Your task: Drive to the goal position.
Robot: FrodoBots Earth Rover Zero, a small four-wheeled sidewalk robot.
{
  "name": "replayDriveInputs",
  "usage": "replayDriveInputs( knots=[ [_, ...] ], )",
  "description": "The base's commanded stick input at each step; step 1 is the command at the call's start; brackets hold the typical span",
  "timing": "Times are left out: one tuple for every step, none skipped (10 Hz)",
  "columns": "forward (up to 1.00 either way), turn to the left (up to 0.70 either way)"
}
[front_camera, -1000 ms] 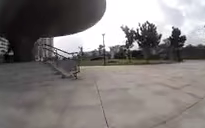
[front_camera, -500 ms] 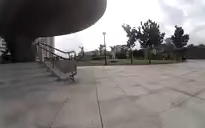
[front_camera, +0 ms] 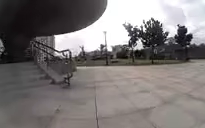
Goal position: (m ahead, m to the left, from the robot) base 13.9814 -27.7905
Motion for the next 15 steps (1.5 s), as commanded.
replayDriveInputs(
  knots=[
    [0.85, -0.34],
    [0.85, -0.34],
    [0.85, -0.34],
    [0.85, -0.31],
    [0.85, -0.13],
    [0.85, 0.00],
    [0.85, 0.00],
    [0.85, 0.00],
    [0.85, 0.00],
    [0.85, -0.07],
    [0.85, -0.33],
    [0.85, -0.34],
    [0.85, -0.34],
    [0.85, -0.34],
    [0.85, -0.34]
  ],
)
